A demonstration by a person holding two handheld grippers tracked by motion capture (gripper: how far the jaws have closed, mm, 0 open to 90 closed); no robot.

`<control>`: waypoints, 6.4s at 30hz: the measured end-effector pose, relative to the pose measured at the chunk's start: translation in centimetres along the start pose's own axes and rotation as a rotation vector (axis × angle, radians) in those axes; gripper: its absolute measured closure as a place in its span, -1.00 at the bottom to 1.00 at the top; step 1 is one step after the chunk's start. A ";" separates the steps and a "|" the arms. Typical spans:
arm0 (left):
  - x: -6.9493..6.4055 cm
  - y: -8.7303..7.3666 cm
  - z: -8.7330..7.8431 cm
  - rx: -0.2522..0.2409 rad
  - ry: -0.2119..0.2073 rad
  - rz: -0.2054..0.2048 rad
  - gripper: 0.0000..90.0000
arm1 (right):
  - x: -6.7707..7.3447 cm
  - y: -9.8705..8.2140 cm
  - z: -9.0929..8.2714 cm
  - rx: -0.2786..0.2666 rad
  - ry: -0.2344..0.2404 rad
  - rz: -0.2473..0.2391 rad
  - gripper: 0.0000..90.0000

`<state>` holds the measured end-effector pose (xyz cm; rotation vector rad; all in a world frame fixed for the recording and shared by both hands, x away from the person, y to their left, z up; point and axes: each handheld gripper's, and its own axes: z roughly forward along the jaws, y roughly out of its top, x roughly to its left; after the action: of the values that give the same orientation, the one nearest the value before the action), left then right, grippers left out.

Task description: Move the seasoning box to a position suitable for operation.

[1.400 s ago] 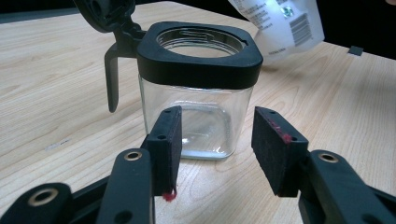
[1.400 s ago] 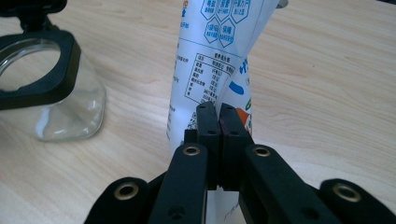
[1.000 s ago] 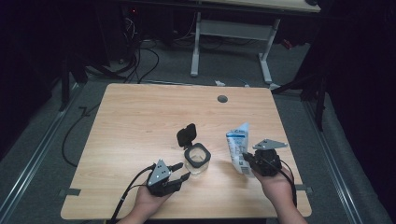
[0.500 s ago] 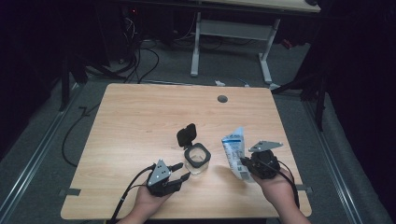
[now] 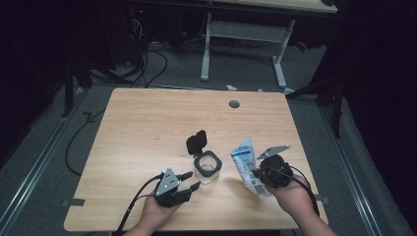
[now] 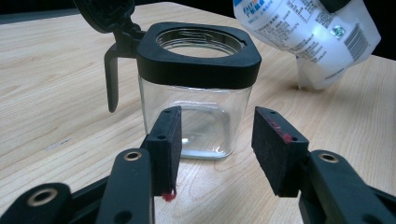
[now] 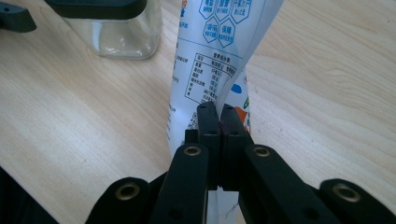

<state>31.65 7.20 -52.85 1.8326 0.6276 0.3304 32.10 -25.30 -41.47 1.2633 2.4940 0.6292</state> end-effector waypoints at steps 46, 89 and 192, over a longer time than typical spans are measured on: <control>-3.4 1.3 1.1 -0.010 -0.081 0.056 -0.02 | 1.6 2.3 -2.1 0.175 0.025 -0.070 1.00; -9.3 3.2 7.4 0.017 -0.212 0.091 -0.30 | 5.4 5.7 -3.5 0.141 0.068 -0.131 1.00; -9.8 4.4 4.8 -0.049 -0.081 0.167 0.12 | 6.4 9.9 -2.0 0.181 0.058 -0.207 1.00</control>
<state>27.23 -3.19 -49.65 1.8455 0.4078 0.3771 34.38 -15.46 -35.11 1.0367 2.7353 0.4029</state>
